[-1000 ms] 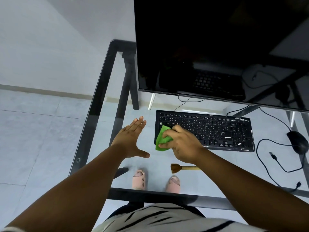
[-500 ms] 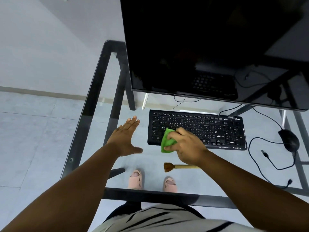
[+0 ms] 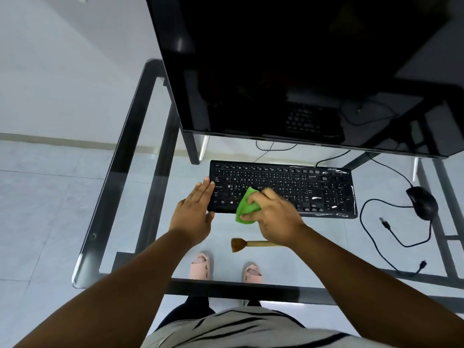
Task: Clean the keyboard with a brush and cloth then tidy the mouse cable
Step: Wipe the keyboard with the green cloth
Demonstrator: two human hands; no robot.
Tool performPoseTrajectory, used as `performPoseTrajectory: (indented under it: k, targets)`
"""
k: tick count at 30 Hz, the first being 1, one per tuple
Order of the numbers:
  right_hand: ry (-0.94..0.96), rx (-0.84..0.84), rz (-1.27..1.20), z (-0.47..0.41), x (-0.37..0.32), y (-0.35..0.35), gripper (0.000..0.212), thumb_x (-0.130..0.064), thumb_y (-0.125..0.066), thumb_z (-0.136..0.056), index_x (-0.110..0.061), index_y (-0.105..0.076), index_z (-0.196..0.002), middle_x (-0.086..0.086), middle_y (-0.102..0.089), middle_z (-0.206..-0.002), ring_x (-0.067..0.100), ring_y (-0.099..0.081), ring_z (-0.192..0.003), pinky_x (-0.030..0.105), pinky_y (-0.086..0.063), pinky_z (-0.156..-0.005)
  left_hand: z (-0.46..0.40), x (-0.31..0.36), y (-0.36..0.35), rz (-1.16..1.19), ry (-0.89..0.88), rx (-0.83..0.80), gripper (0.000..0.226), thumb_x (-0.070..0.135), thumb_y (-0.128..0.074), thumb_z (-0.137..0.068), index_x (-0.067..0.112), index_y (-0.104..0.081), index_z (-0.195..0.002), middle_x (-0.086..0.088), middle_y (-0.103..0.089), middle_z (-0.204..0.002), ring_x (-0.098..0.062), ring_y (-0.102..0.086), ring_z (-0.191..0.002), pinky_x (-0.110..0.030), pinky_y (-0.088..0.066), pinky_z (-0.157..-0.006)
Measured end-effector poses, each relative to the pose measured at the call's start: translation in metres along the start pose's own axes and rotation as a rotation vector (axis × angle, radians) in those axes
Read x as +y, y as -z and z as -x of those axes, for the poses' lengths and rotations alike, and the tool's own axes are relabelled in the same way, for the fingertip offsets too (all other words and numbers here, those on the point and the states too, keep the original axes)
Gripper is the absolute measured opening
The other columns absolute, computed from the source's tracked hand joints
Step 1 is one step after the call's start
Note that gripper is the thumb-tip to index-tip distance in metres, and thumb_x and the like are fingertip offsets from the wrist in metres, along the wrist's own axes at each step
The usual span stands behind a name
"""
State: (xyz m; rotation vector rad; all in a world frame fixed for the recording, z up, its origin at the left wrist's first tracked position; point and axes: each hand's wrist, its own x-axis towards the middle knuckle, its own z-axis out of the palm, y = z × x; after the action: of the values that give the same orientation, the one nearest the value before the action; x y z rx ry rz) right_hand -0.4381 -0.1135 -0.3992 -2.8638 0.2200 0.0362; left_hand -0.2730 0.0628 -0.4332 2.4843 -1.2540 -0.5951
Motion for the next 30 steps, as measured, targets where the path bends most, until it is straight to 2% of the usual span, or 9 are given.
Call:
performPoseTrajectory:
  k: [5,11,16,20,23,25,28,30]
  targets:
    - [-0.1,0.005,-0.012,0.031,0.031,0.009,0.041,-0.009,-0.065,-0.076,-0.043,-0.076,-0.097,-0.008,-0.058,-0.105,0.018,-0.041,-0.094,0.031,-0.052,-0.057,0.004,0.0,-0.004,-0.034,0.031,-0.01,0.073,0.031,-0.044,-0.097,0.028,0.003,-0.153,0.01,-0.001,-0.161,-0.011,-0.008,-0.148,-0.037,-0.025,-0.116]
    - [-0.039,-0.02,-0.02,0.007,0.005,0.005,0.046,-0.008,-0.064,-0.08,-0.042,-0.071,-0.11,-0.004,-0.057,-0.11,0.024,-0.048,-0.097,0.031,-0.049,-0.062,0.006,0.012,-0.003,-0.069,0.069,0.009,0.067,0.035,-0.035,-0.098,0.025,0.002,-0.153,0.006,-0.002,-0.162,-0.015,-0.012,-0.148,-0.041,-0.029,-0.113]
    - [-0.041,-0.043,-0.025,0.02,0.023,0.008,0.043,-0.009,-0.062,-0.083,-0.043,-0.072,-0.107,-0.007,-0.056,-0.111,0.022,-0.046,-0.097,0.031,-0.049,-0.06,0.007,0.012,-0.003,-0.11,0.066,0.01,0.063,0.034,-0.029,-0.1,0.026,0.003,-0.153,0.006,-0.001,-0.162,-0.015,-0.016,-0.147,-0.04,-0.031,-0.111]
    - [-0.14,-0.025,-0.027,0.046,0.051,0.014,0.042,-0.008,-0.064,-0.079,-0.043,-0.075,-0.099,-0.008,-0.055,-0.107,0.016,-0.039,-0.096,0.033,-0.052,-0.057,0.008,0.017,-0.007,-0.107,0.101,0.019,0.063,0.035,-0.028,-0.1,0.025,0.003,-0.153,0.004,-0.001,-0.162,-0.017,-0.015,-0.147,-0.041,-0.028,-0.113]
    - [-0.168,-0.005,-0.029,0.049,0.053,0.018,0.039,-0.008,-0.063,-0.078,-0.041,-0.077,-0.095,-0.009,-0.055,-0.105,0.016,-0.041,-0.095,0.032,-0.052,-0.056,0.009,0.027,-0.01,-0.104,0.162,0.033,0.062,0.034,-0.029,-0.1,0.022,0.0,-0.153,0.0,0.002,-0.162,-0.02,-0.012,-0.148,-0.043,-0.027,-0.113]
    - [-0.142,-0.001,-0.027,0.045,0.047,0.018,0.04,-0.009,-0.063,-0.079,-0.041,-0.076,-0.099,-0.008,-0.056,-0.106,0.018,-0.044,-0.096,0.027,-0.047,-0.056,0.01,0.035,-0.011,-0.115,0.177,0.064,0.062,0.034,-0.029,-0.099,0.02,-0.003,-0.153,0.0,0.006,-0.162,-0.019,-0.006,-0.149,-0.043,-0.023,-0.114]
    - [-0.095,-0.015,-0.02,0.042,0.043,0.014,0.045,-0.007,-0.063,-0.078,-0.041,-0.073,-0.107,-0.005,-0.056,-0.109,0.022,-0.047,-0.096,0.024,-0.037,-0.059,0.01,0.046,-0.014,-0.125,0.068,0.095,0.062,0.034,-0.027,-0.099,0.022,-0.001,-0.154,0.005,0.01,-0.161,-0.014,0.003,-0.148,-0.039,-0.013,-0.118]
    - [-0.107,-0.02,-0.025,0.048,0.048,0.014,0.045,-0.008,-0.063,-0.079,-0.043,-0.073,-0.106,-0.006,-0.055,-0.109,0.022,-0.047,-0.096,0.025,-0.041,-0.058,0.01,0.052,-0.019,-0.145,-0.027,0.071,0.062,0.036,-0.024,-0.098,0.027,0.003,-0.153,0.008,0.011,-0.16,-0.012,0.007,-0.148,-0.037,-0.008,-0.119]
